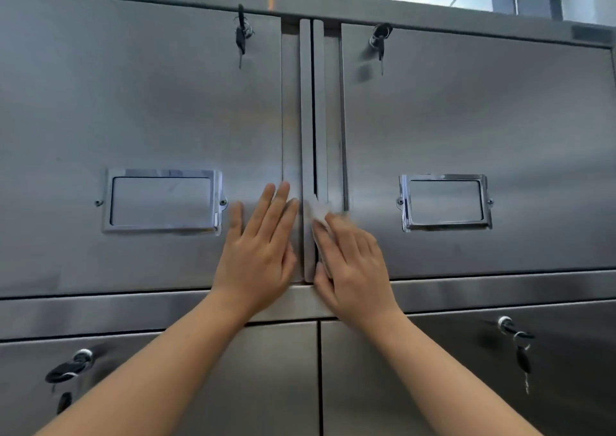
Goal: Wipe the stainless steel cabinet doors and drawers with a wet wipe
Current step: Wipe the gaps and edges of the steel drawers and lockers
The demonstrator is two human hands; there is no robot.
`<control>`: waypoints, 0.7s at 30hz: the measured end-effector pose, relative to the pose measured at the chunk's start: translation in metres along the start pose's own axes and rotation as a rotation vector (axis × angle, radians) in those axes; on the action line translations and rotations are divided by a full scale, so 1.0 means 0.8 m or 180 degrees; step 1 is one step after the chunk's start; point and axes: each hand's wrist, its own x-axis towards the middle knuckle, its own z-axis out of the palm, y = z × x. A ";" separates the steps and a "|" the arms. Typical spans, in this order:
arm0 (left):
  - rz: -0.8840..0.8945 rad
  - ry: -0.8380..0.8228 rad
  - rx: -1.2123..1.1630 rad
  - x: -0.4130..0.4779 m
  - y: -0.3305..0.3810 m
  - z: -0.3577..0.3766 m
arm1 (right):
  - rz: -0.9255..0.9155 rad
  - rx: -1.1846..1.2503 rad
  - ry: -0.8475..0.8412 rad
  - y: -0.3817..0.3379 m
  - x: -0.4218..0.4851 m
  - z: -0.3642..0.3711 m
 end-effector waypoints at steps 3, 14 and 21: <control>-0.0111 0.0163 -0.0042 -0.002 -0.002 0.004 | 0.0120 -0.0238 -0.0195 -0.004 -0.003 0.008; -0.0020 0.0180 0.0041 -0.006 -0.006 0.006 | 0.0255 -0.0246 -0.0635 -0.002 0.010 0.019; -0.0024 0.0068 0.0039 -0.007 -0.006 0.005 | 0.0258 -0.0285 -0.0720 -0.018 -0.032 0.020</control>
